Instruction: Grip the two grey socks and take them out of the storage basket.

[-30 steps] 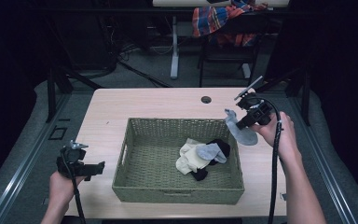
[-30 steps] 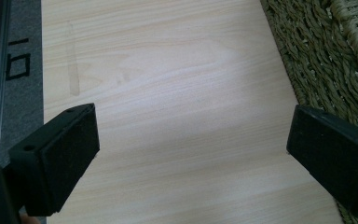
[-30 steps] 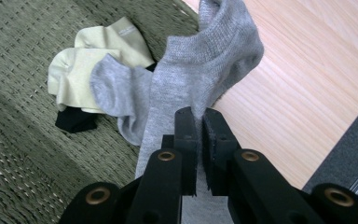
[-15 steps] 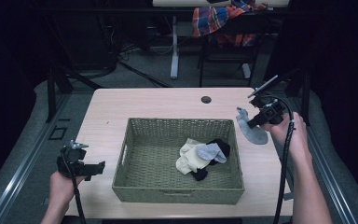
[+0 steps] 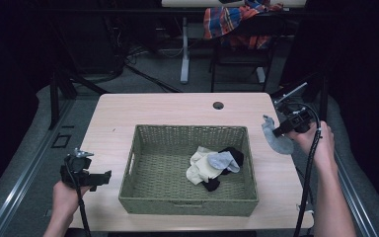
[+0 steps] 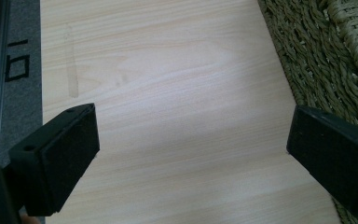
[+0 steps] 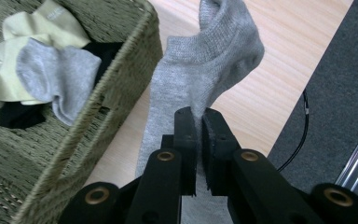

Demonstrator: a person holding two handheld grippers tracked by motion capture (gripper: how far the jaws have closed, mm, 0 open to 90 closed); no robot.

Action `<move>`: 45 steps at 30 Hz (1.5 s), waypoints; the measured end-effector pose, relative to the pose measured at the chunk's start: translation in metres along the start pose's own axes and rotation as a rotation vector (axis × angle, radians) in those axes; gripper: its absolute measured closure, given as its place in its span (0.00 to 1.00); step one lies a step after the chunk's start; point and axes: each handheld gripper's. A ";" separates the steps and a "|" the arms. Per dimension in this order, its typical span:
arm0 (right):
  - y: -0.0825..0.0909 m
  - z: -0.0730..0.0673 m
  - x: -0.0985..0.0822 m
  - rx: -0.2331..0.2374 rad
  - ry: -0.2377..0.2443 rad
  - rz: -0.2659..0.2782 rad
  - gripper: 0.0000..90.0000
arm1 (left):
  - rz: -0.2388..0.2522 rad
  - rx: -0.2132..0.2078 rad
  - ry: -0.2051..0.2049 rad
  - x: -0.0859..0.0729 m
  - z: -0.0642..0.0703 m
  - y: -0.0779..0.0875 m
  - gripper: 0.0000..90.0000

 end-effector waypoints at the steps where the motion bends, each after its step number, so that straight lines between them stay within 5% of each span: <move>1: -0.002 0.002 0.000 -0.001 -0.003 0.004 0.95 | 0.001 0.000 0.000 0.000 0.000 0.000 0.03; 9: -0.015 0.012 -0.003 -0.013 -0.036 -0.029 0.95 | 0.000 -0.001 0.001 0.000 0.000 0.000 0.03; 22: -0.066 0.024 -0.007 -0.010 -0.070 -0.124 0.95 | 0.003 -0.001 0.005 0.000 -0.001 0.001 0.03; 45: -0.094 0.029 -0.010 -0.009 -0.059 -0.173 0.95 | 0.005 -0.001 0.004 0.000 -0.001 0.001 0.03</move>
Point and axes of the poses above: each handheld gripper's, and its own axes: y roughly backward along the jaws, x roughly out of its top, z roughly to its right, and after that the axes turned 6 degrees about -y, right-handed
